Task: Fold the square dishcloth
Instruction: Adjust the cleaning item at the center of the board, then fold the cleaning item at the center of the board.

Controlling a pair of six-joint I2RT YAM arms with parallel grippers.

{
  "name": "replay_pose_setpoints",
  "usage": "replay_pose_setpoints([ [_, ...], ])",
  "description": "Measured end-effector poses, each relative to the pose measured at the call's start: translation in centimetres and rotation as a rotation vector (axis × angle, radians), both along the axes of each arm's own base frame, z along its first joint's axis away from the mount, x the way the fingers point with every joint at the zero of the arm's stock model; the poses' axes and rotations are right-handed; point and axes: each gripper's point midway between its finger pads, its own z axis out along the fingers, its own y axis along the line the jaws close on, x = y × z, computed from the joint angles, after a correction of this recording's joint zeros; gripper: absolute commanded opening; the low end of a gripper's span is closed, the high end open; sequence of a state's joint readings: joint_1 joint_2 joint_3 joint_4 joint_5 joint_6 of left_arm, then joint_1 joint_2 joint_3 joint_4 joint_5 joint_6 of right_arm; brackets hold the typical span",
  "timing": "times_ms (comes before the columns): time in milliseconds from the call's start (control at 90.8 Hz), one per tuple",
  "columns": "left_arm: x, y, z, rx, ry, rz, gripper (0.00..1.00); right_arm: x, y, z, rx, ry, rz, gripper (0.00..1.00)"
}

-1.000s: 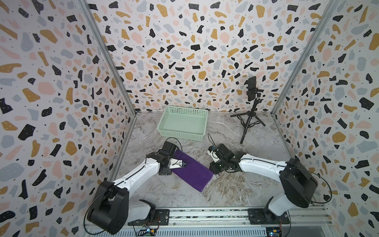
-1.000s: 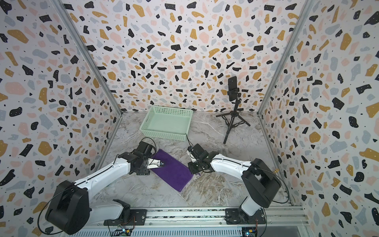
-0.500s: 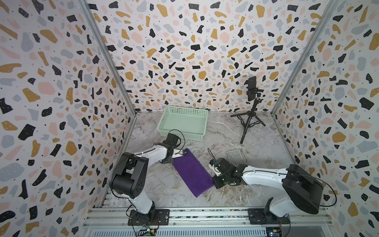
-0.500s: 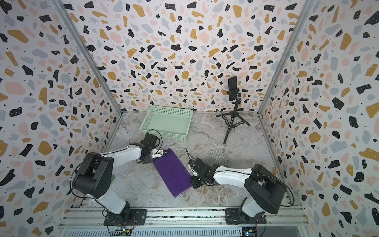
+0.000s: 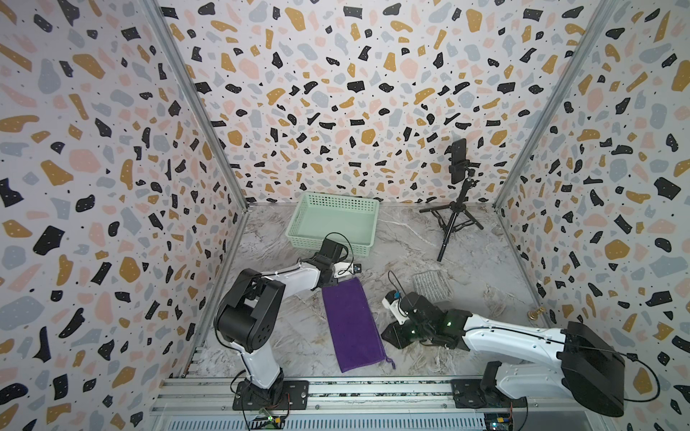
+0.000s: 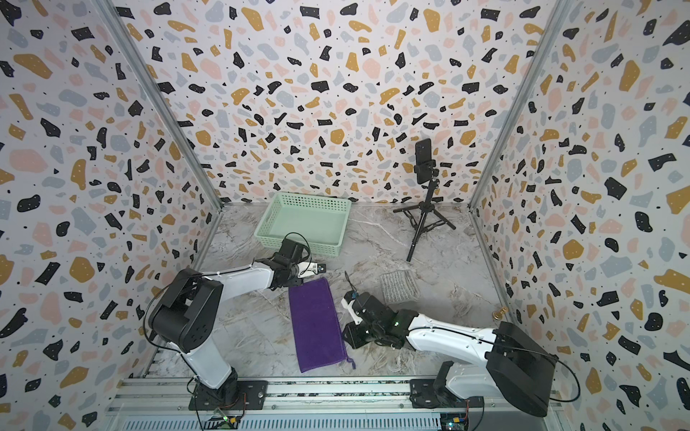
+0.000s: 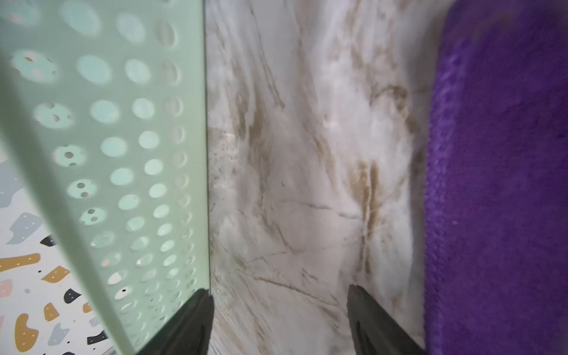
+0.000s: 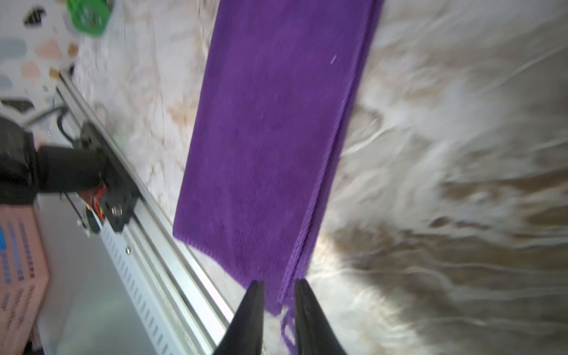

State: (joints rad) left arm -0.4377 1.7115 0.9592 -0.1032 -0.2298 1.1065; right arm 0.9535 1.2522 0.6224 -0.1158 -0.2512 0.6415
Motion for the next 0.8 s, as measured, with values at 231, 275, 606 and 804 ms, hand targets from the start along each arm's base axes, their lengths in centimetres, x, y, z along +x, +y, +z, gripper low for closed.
replay_pose_setpoints([
  [231,-2.9,2.1,9.4,-0.219,-0.09,0.044,0.78,8.2,4.9,1.0,0.036,0.003,-0.006,0.07],
  [275,-4.5,2.1,10.7,-0.255,-0.09,0.022,0.79,9.6,6.6,0.5,0.044,0.011,0.015,0.06],
  [606,-22.1,-2.8,6.4,-0.289,0.342,-0.343,0.68,16.3,9.7,-5.8,0.048,0.066,-0.002,0.0],
  [804,-30.1,-5.4,3.7,-0.207,0.523,-0.551,0.59,19.5,6.1,-6.0,0.046,0.026,-0.143,0.0],
])
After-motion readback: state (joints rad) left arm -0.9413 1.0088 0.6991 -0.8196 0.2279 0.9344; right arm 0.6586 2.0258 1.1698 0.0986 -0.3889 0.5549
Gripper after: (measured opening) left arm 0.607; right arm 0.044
